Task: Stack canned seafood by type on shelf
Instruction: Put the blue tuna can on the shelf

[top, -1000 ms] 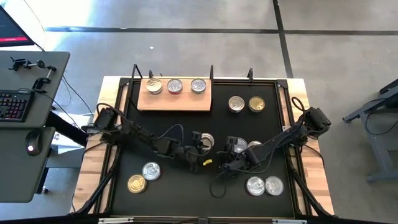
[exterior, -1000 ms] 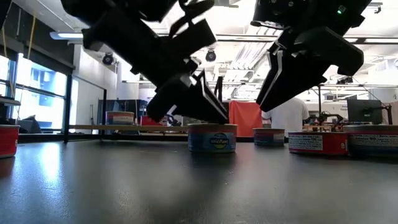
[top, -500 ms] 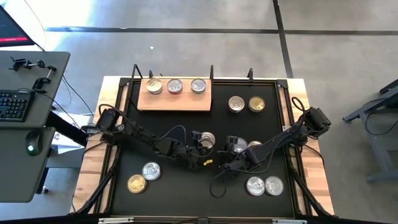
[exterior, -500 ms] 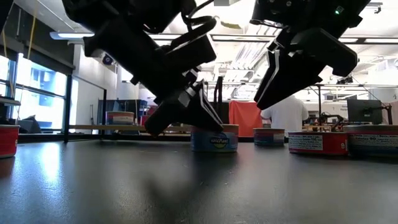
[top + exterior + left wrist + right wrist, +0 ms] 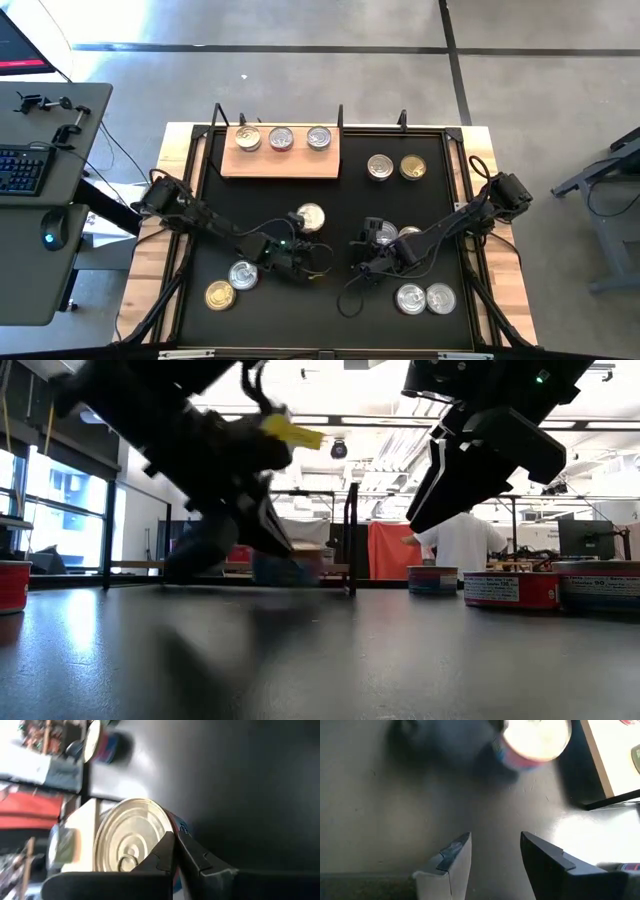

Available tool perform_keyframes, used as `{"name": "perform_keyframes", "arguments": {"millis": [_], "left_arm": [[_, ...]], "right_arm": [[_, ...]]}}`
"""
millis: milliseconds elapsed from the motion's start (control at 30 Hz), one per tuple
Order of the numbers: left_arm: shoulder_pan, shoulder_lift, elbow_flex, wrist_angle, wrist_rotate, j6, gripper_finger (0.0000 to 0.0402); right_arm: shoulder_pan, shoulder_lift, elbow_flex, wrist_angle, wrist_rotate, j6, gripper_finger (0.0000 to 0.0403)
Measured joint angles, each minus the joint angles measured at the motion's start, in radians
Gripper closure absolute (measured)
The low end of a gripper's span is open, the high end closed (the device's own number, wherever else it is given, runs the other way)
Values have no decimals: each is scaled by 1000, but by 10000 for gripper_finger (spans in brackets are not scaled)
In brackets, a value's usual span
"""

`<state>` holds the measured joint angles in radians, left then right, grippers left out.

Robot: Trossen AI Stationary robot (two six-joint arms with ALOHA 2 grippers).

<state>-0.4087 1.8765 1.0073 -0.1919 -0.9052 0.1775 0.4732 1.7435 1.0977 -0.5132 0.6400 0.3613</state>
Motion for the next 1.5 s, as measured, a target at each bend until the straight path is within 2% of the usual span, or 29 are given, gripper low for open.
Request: {"name": "perform_keyframes", "arguments": {"millis": [433, 667, 800, 1067, 1333, 1500], "left_arm": [[-27, -68, 1, -507, -189, -354, 401], [33, -69, 1, -781, -289, -537, 401], [107, -91, -40, -844, -308, -605, 401], [254, -307, -186, -777, -261, -575, 401], [439, -601, -344, -384, -22, -183, 401], [561, -696, -406, -239, 87, -40, 401]], "right_arm": [[0, 0, 0, 6, 1, 0, 242], [0, 0, 0, 8, 1, 0, 242], [0, 0, 0, 8, 1, 0, 242], [0, 0, 0, 10, 3, -2, 242], [-2, 0, 0, 15, 18, -3, 242], [-2, 0, 0, 17, 19, -3, 242]]}}
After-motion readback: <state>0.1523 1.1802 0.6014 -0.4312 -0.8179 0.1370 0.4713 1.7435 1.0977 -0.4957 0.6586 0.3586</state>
